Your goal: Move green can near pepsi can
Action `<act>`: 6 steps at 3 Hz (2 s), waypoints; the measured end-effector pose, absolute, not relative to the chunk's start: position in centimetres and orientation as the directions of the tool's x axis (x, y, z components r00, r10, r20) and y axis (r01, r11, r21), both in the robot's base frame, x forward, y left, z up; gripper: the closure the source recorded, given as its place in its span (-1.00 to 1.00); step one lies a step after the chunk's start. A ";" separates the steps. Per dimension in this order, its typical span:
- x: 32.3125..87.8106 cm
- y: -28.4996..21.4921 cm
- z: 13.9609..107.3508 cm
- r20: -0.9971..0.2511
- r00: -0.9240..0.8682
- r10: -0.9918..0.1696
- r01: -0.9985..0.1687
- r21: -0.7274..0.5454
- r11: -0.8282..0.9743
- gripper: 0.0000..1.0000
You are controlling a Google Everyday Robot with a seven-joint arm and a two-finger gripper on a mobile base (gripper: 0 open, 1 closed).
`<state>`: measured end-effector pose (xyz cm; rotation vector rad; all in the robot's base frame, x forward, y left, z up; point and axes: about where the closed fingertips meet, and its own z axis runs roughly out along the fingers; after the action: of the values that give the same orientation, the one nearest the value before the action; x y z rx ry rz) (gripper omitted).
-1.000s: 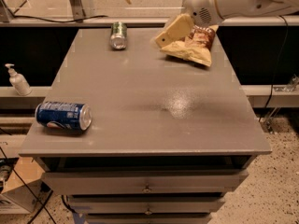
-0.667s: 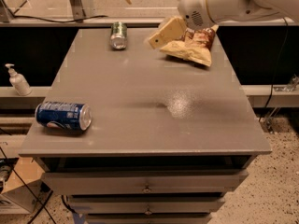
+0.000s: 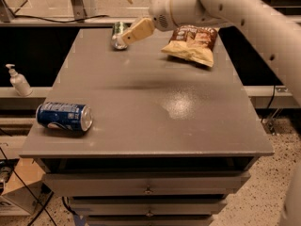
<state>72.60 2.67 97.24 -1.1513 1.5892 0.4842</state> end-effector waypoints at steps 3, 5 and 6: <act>76.5 7.5 95.2 -0.938 0.014 -0.346 -0.869 -0.183 0.460 -1.00; 80.4 12.4 92.9 -0.978 0.000 -0.207 -0.857 -0.107 0.505 -1.00; 82.6 14.1 91.3 -0.984 -0.024 -0.176 -0.846 -0.074 0.529 -1.00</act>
Offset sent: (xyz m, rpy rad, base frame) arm 0.0287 0.0292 -0.0116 0.0378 0.0110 0.0201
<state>82.59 14.06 91.30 -0.9120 1.5306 0.6753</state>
